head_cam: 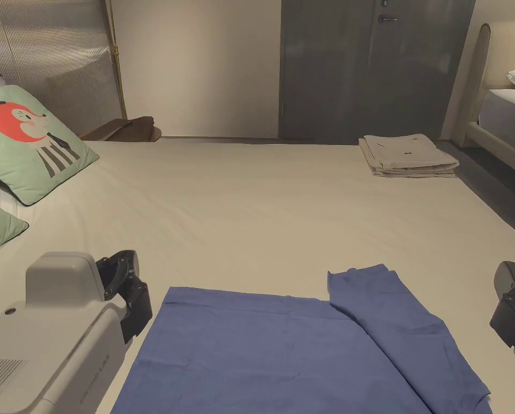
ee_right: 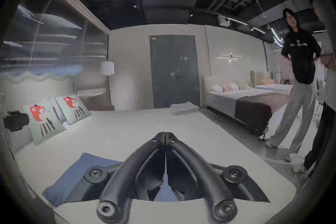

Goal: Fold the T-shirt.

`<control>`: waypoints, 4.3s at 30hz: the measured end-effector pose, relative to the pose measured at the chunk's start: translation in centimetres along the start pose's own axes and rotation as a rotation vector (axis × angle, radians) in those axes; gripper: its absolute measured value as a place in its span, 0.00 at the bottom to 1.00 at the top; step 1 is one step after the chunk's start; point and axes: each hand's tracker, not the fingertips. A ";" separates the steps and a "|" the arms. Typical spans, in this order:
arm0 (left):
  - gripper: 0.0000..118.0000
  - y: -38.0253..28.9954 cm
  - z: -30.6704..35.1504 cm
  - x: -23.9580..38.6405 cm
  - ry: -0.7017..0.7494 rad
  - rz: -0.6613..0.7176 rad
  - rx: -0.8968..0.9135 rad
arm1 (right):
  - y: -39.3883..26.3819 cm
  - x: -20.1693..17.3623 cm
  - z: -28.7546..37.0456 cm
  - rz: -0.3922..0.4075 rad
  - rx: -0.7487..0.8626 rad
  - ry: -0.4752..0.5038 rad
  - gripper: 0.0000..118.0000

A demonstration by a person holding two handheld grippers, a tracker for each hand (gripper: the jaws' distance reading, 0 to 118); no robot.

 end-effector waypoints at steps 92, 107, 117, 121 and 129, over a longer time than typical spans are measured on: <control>0.04 4.3 -1.1 -11.4 0.107 0.364 -0.016 | 5.7 7.0 0.0 -0.121 0.148 -0.027 0.03; 0.04 9.0 0.8 -10.7 0.168 0.246 0.166 | 10.4 4.2 1.5 -0.068 0.294 -0.007 0.03; 0.03 15.8 -11.4 -9.4 0.185 0.141 0.175 | 16.5 3.0 -11.3 -0.019 0.284 -0.040 0.03; 0.03 19.6 -16.0 -9.3 0.189 0.127 0.202 | 19.9 2.3 -16.7 -0.006 0.299 -0.046 0.03; 0.03 24.8 -26.5 -9.7 0.208 0.120 0.241 | 24.3 0.4 -27.9 0.027 0.317 -0.064 0.03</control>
